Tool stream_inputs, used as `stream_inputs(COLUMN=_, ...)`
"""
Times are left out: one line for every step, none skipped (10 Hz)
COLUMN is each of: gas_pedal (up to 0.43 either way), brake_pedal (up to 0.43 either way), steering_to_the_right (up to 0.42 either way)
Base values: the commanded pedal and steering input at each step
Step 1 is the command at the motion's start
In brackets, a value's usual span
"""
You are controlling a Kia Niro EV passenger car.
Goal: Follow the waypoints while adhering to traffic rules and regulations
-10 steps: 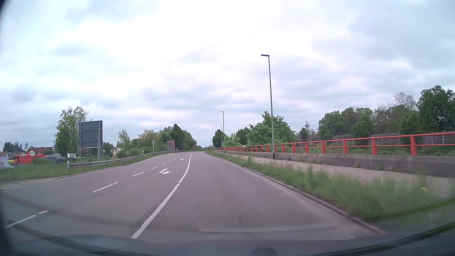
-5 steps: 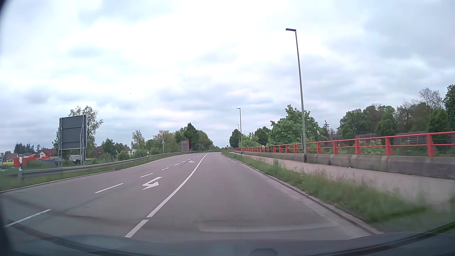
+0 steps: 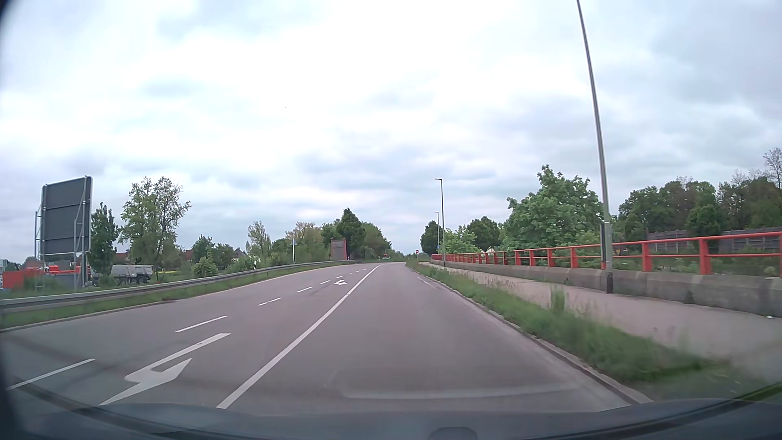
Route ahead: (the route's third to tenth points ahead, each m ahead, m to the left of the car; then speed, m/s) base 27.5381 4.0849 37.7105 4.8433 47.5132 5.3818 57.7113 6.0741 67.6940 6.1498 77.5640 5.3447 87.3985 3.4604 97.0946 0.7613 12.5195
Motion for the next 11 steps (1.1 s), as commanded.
stream_inputs(gas_pedal=0.26, brake_pedal=0.0, steering_to_the_right=-0.032)
stream_inputs(gas_pedal=0.26, brake_pedal=0.0, steering_to_the_right=-0.028)
stream_inputs(gas_pedal=0.26, brake_pedal=0.0, steering_to_the_right=-0.021)
stream_inputs(gas_pedal=0.26, brake_pedal=0.0, steering_to_the_right=-0.018)
stream_inputs(gas_pedal=0.26, brake_pedal=0.0, steering_to_the_right=-0.012)
stream_inputs(gas_pedal=0.26, brake_pedal=0.0, steering_to_the_right=-0.006)
stream_inputs(gas_pedal=0.26, brake_pedal=0.0, steering_to_the_right=-0.004)
stream_inputs(gas_pedal=0.26, brake_pedal=0.0, steering_to_the_right=-0.004)
stream_inputs(gas_pedal=0.26, brake_pedal=0.0, steering_to_the_right=-0.004)
stream_inputs(gas_pedal=0.26, brake_pedal=0.0, steering_to_the_right=-0.004)
stream_inputs(gas_pedal=0.26, brake_pedal=0.0, steering_to_the_right=-0.004)
